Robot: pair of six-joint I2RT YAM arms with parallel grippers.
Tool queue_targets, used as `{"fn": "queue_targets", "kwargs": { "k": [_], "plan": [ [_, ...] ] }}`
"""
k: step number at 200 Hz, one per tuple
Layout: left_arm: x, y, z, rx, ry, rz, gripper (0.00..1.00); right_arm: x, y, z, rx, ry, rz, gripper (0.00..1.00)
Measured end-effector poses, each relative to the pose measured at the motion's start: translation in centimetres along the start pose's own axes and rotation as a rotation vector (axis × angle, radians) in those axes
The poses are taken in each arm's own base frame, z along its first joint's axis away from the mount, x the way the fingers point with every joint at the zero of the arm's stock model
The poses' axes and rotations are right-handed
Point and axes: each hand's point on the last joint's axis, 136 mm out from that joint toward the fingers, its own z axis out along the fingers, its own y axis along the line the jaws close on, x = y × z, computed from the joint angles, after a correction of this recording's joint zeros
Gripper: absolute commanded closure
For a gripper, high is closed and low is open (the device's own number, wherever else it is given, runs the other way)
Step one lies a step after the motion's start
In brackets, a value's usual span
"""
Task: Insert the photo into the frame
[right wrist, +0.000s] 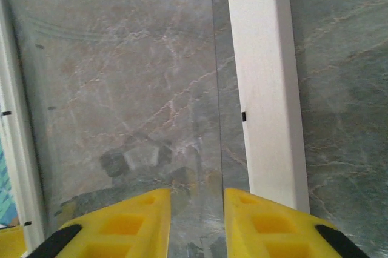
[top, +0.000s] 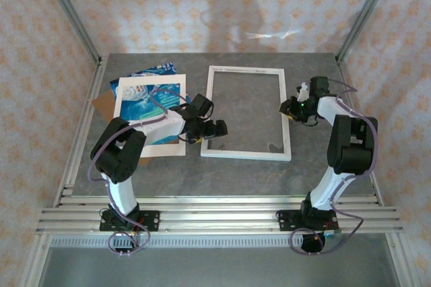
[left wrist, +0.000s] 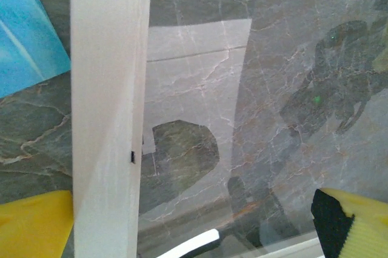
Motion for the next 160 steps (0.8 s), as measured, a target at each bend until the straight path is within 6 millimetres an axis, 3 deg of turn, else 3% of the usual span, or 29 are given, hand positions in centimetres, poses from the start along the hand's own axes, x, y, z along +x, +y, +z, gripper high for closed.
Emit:
{"fn": "queue_targets", "kwargs": {
  "k": [98, 160],
  "plan": [
    [0.0, 0.4, 0.2, -0.012, 0.007, -0.007, 0.00, 0.0, 0.4, 0.1, -0.025, 0.004, -0.012, 0.78],
    [0.0, 0.4, 0.2, -0.019, 0.013, -0.009, 0.00, 0.4, -1.2, 1.0, 0.026, 0.015, -0.020, 0.78]
  ]
}}
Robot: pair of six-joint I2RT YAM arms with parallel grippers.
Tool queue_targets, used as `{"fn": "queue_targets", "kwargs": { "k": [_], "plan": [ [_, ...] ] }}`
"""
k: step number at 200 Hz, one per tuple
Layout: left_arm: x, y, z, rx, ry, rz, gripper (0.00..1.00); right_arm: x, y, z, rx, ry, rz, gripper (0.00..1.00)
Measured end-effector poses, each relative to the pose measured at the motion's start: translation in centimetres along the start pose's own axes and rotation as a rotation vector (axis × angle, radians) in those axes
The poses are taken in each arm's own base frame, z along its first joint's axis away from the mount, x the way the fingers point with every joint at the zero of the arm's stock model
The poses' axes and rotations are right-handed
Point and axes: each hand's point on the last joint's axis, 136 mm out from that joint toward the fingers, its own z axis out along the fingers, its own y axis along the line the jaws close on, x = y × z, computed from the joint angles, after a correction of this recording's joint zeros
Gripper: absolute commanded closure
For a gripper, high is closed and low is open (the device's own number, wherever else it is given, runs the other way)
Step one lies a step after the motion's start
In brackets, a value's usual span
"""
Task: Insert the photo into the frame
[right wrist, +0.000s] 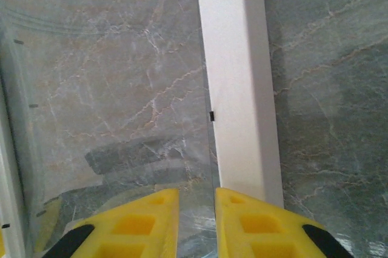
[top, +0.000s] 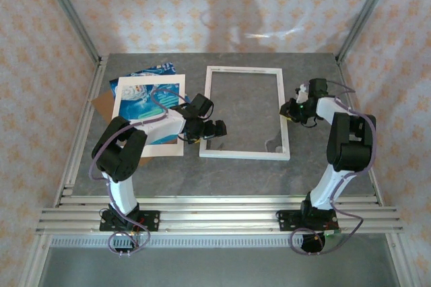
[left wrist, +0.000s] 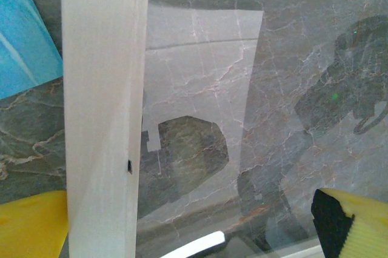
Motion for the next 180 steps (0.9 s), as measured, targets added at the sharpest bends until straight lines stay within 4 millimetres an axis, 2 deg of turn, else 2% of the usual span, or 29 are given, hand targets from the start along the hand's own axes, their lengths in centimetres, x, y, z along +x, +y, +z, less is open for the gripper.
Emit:
{"fn": "queue_targets", "kwargs": {
  "k": [74, 127, 153, 180],
  "plan": [
    [0.0, 0.1, 0.2, -0.010, 0.007, 0.004, 0.00, 0.2, -0.4, 0.5, 0.001, 0.009, 0.006, 0.75],
    [-0.1, 0.1, 0.2, -0.013, 0.007, 0.004, 0.00, 0.3, -0.1, 0.6, -0.031, 0.012, 0.009, 0.80],
    [-0.1, 0.1, 0.2, -0.015, 0.007, 0.004, 0.00, 0.9, 0.4, 0.3, -0.062, 0.019, 0.010, 0.80],
    [-0.1, 0.1, 0.3, -0.016, 0.008, 0.003, 0.00, 0.9, 1.9, -0.9, -0.109, 0.004, -0.009, 0.80]
  ]
}}
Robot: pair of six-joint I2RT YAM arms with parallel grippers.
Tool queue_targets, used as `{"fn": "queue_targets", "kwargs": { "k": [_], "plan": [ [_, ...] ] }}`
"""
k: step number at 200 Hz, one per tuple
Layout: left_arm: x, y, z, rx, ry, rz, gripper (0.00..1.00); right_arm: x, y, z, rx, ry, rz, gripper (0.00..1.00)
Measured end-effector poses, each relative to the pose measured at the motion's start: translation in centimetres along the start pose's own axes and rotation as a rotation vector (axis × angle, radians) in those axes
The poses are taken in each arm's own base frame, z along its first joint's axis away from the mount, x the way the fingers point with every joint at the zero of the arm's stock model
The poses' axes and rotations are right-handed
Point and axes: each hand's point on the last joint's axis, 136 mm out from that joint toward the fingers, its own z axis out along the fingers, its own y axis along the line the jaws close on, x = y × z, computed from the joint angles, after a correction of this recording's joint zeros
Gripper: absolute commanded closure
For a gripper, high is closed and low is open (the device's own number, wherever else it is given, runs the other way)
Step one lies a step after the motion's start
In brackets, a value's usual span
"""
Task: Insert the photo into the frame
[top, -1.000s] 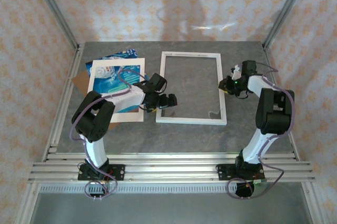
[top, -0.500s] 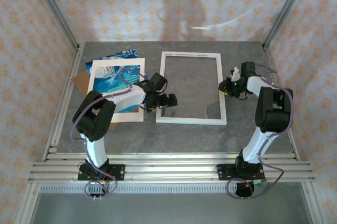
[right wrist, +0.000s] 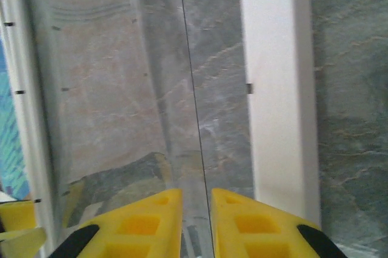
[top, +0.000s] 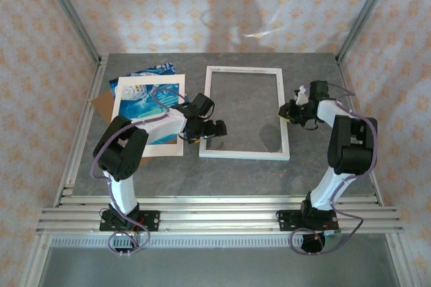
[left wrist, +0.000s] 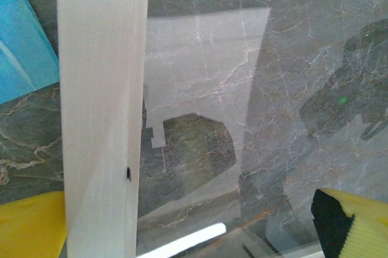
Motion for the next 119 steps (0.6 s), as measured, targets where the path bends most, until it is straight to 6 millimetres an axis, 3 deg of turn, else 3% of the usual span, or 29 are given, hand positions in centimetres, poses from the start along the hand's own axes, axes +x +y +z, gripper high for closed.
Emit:
{"fn": "queue_targets", "kwargs": {
  "k": [24, 92, 119],
  "plan": [
    [0.0, 0.0, 0.1, -0.001, 0.001, 0.000, 0.00, 0.0, 1.2, -0.6, -0.042, -0.003, -0.012, 0.80],
    [0.0, 0.0, 0.1, -0.002, 0.001, 0.000, 0.00, 1.0, 1.1, 0.3, -0.079, 0.060, 0.025, 0.80],
    [0.0, 0.0, 0.1, -0.002, 0.001, 0.000, 0.00, 1.0, 1.2, 0.5, -0.075, 0.069, 0.025, 0.92]
  ]
}}
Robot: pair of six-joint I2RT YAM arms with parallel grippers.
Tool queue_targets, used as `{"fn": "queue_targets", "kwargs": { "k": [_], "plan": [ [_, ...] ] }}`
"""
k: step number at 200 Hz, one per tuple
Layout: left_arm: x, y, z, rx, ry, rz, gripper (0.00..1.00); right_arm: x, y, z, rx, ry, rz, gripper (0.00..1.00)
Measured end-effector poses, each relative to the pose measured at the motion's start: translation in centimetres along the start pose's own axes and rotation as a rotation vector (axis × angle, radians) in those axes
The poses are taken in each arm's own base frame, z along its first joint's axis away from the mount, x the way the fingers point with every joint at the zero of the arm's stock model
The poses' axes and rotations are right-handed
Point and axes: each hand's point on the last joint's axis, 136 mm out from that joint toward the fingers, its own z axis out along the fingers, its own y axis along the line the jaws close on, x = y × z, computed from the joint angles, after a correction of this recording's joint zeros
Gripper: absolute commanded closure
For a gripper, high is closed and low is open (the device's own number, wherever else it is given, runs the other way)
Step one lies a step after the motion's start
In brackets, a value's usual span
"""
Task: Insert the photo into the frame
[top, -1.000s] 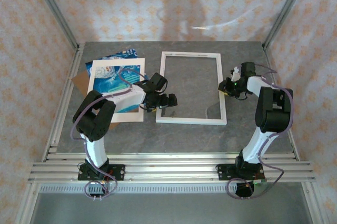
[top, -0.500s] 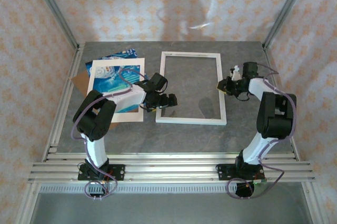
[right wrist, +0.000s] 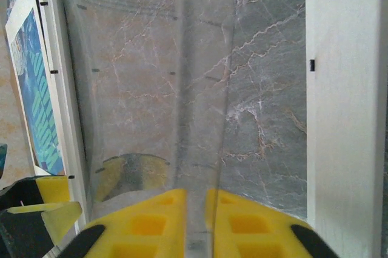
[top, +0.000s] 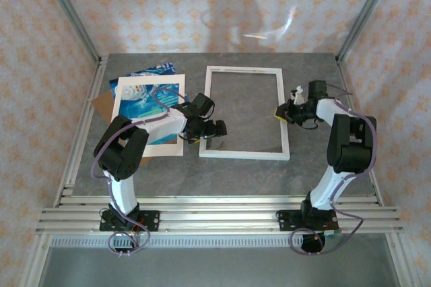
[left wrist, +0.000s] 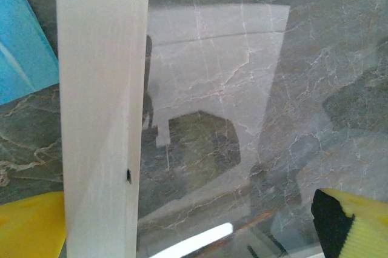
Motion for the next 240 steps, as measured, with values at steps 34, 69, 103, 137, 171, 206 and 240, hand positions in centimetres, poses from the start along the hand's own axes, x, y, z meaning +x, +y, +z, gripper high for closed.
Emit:
{"fn": "queue_targets", "kwargs": {
  "k": [34, 69, 103, 137, 171, 206, 240],
  "plan": [
    [-0.1, -0.1, -0.4, -0.003, -0.005, 0.019, 0.00, -0.1, -0.3, 0.0, 0.032, 0.001, 0.011, 1.00],
    [-2.2, -1.4, -3.8, 0.030, -0.084, 0.050, 0.00, -0.7, 0.5, -0.9, 0.057, 0.002, 0.028, 1.00],
    [-6.8, -1.1, -9.6, 0.088, -0.247, 0.018, 0.00, -1.9, 4.2, -4.0, 0.035, -0.034, 0.028, 1.00],
    [-10.4, 2.1, -12.1, 0.081, -0.344, -0.069, 0.00, -4.0, 10.5, -8.1, -0.050, -0.116, -0.030, 1.00],
    [-12.5, 3.9, -11.9, 0.078, -0.380, -0.122, 0.00, -6.0, 17.6, -10.8, -0.147, -0.183, -0.123, 1.00],
    [-13.8, 4.5, -10.4, 0.068, -0.368, -0.159, 0.00, -6.7, 24.9, -13.5, -0.256, -0.228, -0.205, 1.00],
    [-14.6, 5.0, -10.4, 0.065, -0.378, -0.176, 0.00, -8.0, 30.4, -13.9, -0.343, -0.243, -0.287, 1.00]
  ]
}}
